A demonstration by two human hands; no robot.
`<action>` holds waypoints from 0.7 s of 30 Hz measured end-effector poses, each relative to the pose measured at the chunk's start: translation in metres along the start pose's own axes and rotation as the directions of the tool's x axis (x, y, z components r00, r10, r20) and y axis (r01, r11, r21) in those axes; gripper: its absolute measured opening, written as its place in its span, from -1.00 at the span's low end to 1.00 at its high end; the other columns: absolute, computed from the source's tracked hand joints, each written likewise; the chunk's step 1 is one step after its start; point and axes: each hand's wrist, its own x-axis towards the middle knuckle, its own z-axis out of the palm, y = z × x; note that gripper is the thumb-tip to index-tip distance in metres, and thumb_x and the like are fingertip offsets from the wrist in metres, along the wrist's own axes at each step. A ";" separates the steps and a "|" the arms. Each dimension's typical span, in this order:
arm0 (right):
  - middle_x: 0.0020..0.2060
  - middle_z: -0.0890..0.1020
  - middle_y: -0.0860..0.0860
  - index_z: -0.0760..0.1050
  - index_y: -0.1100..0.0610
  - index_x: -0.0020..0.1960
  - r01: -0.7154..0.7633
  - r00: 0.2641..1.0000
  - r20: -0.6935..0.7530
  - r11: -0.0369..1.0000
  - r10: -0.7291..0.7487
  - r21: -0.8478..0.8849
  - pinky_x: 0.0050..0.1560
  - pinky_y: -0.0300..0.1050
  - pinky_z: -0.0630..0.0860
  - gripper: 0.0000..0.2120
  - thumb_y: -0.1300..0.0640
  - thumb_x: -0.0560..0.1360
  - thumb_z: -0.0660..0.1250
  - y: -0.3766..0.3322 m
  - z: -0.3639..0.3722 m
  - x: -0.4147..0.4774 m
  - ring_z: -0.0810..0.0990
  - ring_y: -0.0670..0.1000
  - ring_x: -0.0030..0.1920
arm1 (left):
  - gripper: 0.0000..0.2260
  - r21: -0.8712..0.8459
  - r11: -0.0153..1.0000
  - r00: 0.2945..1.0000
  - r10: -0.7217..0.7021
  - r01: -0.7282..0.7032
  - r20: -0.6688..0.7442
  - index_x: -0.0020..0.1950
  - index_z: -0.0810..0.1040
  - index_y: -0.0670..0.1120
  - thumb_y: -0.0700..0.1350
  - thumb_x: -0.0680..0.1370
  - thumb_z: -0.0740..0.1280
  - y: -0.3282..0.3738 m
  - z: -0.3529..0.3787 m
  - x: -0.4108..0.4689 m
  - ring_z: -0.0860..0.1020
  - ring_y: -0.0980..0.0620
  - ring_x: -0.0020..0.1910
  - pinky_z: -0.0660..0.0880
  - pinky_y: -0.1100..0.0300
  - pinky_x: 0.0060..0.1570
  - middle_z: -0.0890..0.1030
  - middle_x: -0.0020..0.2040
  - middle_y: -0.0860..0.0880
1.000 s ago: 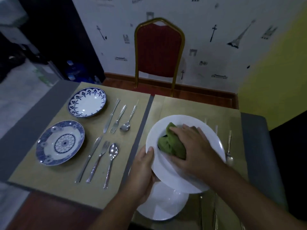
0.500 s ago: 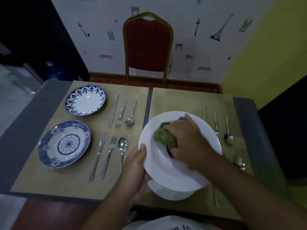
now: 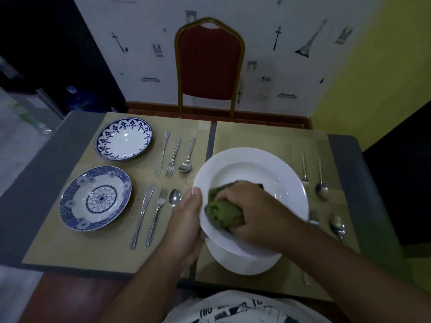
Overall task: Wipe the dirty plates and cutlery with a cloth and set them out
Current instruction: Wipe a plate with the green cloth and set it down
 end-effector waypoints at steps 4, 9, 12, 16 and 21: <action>-0.08 0.58 -0.19 0.54 -0.08 0.06 0.046 0.983 0.173 0.998 -0.054 0.051 0.01 -0.11 0.46 -0.67 -0.15 0.35 0.43 0.012 -0.006 -0.025 0.50 -0.15 -0.05 | -0.68 0.009 1.000 0.999 -0.011 0.011 -0.045 0.23 0.64 0.04 0.04 0.72 0.11 0.005 0.000 0.002 0.69 -0.14 0.12 0.67 -0.02 -0.05 0.71 0.16 -0.13; 0.01 0.60 -0.12 0.53 -0.06 0.14 0.082 0.997 0.014 0.996 -0.082 -0.029 0.10 -0.01 0.42 -0.57 0.00 0.29 0.48 0.017 -0.015 0.006 0.49 -0.05 0.03 | -0.67 -0.007 0.998 0.998 -0.061 0.061 -0.003 0.28 0.62 -0.04 0.02 0.73 0.12 -0.010 0.017 -0.010 0.66 -0.18 0.19 0.60 -0.09 0.12 0.68 0.21 -0.19; 0.05 0.58 -0.06 0.50 -0.03 0.17 -0.118 0.988 -0.116 0.978 0.098 -0.172 0.19 0.10 0.39 -0.52 0.04 0.28 0.51 0.038 -0.032 0.011 0.46 0.04 0.09 | -0.70 -0.023 1.000 0.997 0.013 -0.015 -0.080 0.31 0.60 -0.05 0.00 0.72 0.16 -0.002 0.016 -0.009 0.69 -0.16 0.11 0.65 0.00 -0.08 0.70 0.16 -0.16; -0.08 0.55 -0.09 0.49 -0.05 0.06 -0.206 0.971 -0.154 0.966 0.182 -0.156 0.03 0.11 0.43 -0.62 0.04 0.25 0.43 0.035 -0.019 -0.025 0.43 0.04 -0.03 | -0.72 0.011 0.999 0.993 0.040 -0.039 -0.107 0.29 0.60 -0.02 0.00 0.71 0.17 0.002 0.019 -0.002 0.71 -0.12 0.06 0.66 -0.02 -0.09 0.73 0.11 -0.10; 0.04 0.58 -0.05 0.48 -0.01 0.20 -0.214 0.940 -0.253 0.973 0.228 0.081 0.15 0.05 0.46 -0.58 0.02 0.35 0.39 0.018 -0.006 0.001 0.48 0.02 0.07 | -0.68 0.037 0.999 0.999 -0.013 0.012 0.032 0.31 0.62 0.03 0.04 0.72 0.12 -0.010 0.028 -0.004 0.65 -0.15 0.21 0.63 -0.03 0.11 0.68 0.23 -0.13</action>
